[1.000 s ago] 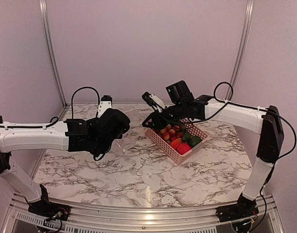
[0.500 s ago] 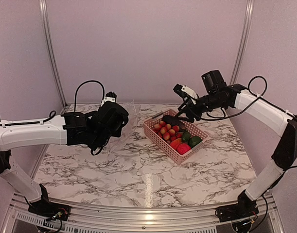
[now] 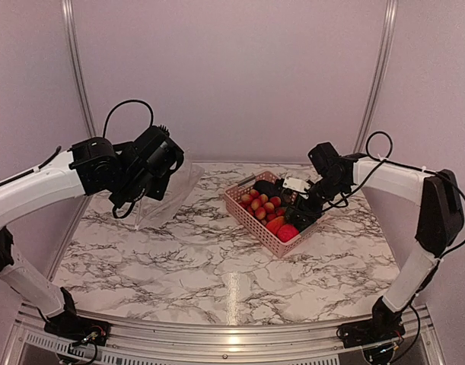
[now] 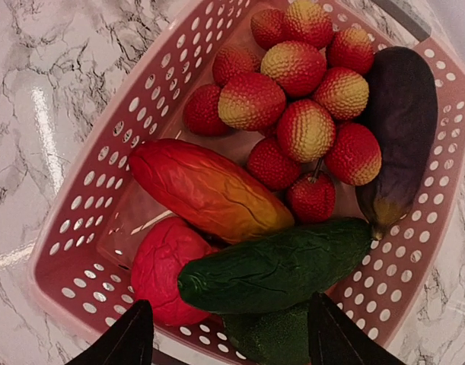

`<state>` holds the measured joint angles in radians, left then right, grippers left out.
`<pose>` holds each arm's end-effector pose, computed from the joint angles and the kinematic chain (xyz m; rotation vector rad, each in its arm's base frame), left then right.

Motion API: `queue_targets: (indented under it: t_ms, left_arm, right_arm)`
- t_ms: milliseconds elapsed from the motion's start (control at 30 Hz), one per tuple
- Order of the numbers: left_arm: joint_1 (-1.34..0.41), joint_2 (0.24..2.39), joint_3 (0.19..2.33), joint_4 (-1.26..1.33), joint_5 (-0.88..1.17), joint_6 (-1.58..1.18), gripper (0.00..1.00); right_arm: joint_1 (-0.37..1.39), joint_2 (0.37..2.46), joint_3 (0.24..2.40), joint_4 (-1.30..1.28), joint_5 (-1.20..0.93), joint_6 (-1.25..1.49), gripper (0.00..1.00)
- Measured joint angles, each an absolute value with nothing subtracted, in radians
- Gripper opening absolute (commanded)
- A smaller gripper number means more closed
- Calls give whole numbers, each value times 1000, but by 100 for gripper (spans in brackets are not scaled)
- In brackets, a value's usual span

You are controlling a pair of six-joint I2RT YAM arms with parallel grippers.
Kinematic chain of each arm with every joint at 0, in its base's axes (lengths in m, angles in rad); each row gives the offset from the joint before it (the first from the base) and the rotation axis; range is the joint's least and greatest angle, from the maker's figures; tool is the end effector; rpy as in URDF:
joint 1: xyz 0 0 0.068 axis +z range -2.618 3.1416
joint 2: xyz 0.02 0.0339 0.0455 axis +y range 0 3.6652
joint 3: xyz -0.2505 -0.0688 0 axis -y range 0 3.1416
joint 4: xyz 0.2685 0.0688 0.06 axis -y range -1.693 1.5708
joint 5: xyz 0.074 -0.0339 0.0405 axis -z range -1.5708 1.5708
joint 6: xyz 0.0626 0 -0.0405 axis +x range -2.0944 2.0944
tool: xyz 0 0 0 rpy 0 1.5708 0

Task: Place the food in the zip-top bag and seal the zipper
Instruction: Pick up the fake vegetable from the bin.

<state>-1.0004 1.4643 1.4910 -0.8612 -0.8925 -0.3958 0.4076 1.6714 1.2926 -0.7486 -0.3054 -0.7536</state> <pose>0.2226 -0.2567 0.3458 0.2466 2.0482 0.2406 0.3361 0.1656 0.1984 -1.5243 2.1566 0.2977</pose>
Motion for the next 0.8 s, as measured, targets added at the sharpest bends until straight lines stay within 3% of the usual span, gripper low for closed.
queue_targets:
  t_ms: [267, 500, 800]
  left_arm:
    - [-1000, 1659, 1515, -816, -752, -370, 0]
    - [-990, 1695, 1513, -680, -648, -391, 0]
    - [-929, 1694, 1448, -553, -535, -446, 0]
  right_arm:
    - [413, 1729, 1290, -697, -222, -795, 60]
    - [447, 1729, 1247, -616, -197, -817, 59]
    - [493, 1739, 1274, -529, -145, -803, 17]
